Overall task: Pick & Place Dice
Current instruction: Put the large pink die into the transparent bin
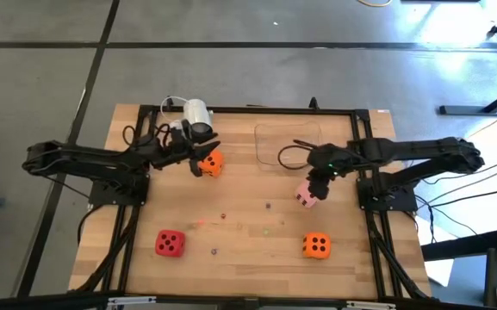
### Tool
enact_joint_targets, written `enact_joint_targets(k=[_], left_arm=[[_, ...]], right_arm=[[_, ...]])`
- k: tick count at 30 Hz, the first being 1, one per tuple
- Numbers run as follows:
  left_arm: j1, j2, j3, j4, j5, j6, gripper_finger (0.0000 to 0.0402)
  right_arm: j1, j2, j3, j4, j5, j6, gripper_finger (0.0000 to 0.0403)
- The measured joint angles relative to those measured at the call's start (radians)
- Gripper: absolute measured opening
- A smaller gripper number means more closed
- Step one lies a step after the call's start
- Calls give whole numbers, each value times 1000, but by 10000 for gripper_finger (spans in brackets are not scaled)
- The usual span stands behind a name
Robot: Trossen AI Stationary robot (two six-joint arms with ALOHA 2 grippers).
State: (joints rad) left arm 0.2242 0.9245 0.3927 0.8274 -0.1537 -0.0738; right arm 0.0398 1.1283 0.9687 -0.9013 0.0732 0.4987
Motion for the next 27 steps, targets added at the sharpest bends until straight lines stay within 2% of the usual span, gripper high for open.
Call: enact_joint_targets(k=[7,13,20,27], left_arm=[[0,-10,0,3,79,-15,127],[0,-10,0,-24,176,-96,127],[0,-10,0,-17,174,-108,127],[0,-10,0,-16,180,-150,127]], right_arm=[[-6,45,1,-50,19,70,98],[-27,48,1,-108,12,100,142],[-50,48,1,-169,14,122,203],[-91,48,1,-187,-15,139,228]])
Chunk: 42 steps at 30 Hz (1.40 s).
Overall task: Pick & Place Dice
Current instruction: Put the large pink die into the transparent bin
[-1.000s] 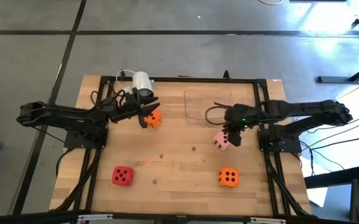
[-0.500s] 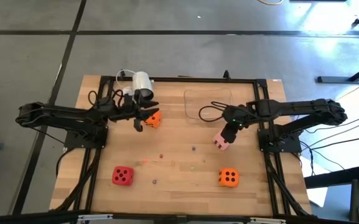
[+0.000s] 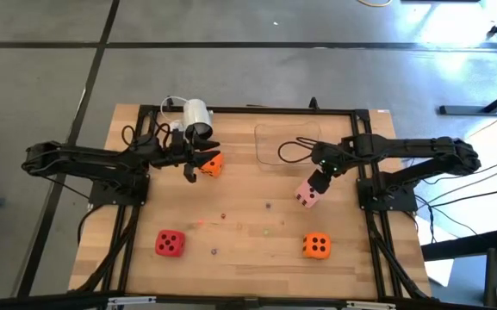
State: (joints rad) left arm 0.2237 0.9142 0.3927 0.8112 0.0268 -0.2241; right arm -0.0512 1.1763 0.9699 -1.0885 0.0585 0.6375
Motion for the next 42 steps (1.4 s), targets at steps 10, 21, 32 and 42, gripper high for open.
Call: enact_joint_targets(k=[10,21,32,42], left_arm=[[0,0,0,-8,4,0,127],[1,0,1,-32,3,26,127],[1,0,1,-31,2,27,127],[1,0,1,-31,0,29,127]], right_arm=[[-101,0,-19,-2,-103,-4,227],[-165,0,-199,242,-334,-20,227],[-190,-6,-335,360,-418,-13,227],[-187,1,-357,532,-488,10,225]])
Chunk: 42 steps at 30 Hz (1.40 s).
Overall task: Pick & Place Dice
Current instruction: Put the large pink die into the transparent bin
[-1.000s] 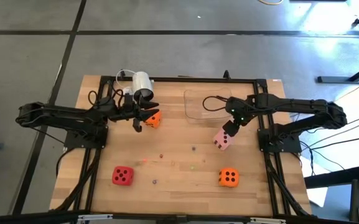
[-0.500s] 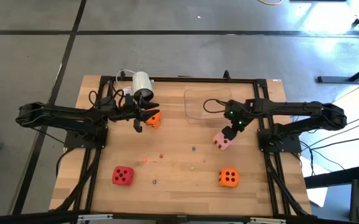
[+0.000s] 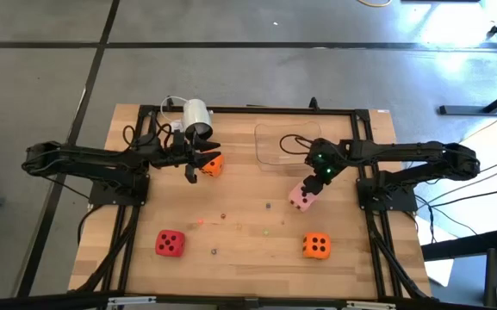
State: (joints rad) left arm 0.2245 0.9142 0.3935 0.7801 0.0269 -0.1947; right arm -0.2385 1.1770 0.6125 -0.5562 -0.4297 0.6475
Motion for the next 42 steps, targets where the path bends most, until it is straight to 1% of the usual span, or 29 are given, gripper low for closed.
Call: enact_joint_targets(k=[3,6,17,21,25,30,37,39,42], left_arm=[[0,0,0,0,0,0,127],[0,0,0,0,0,0,127],[0,0,0,0,0,-2,127],[0,0,0,0,0,-3,127],[0,0,0,0,0,-3,127],[0,0,0,0,0,-3,127],[0,0,0,1,-4,-3,127],[0,0,0,1,-5,-3,127],[0,0,0,1,-5,-3,127]], right_arm=[[4,0,0,0,25,0,213],[19,0,0,7,51,-1,188],[100,-1,1,104,56,23,57],[134,-1,1,137,77,72,28],[170,-1,1,216,90,101,7],[197,-29,2,271,87,129,2],[203,-108,2,261,62,149,3],[203,-127,2,263,59,164,9],[205,-153,2,273,58,163,32]])
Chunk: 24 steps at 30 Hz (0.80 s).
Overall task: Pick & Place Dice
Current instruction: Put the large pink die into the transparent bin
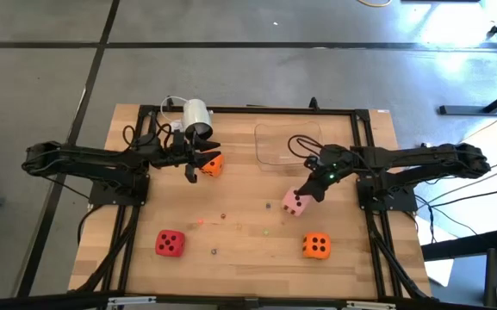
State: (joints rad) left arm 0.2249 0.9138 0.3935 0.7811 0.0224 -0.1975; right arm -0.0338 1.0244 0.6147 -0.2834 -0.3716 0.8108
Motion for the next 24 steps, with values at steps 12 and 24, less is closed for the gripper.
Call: enact_joint_targets(k=[12,24], left_arm=[[0,0,0,0,-3,-1,127],[0,0,0,0,-3,-1,127]], right_arm=[[35,-12,0,-42,146,46,189],[35,7,0,-167,263,67,251]])
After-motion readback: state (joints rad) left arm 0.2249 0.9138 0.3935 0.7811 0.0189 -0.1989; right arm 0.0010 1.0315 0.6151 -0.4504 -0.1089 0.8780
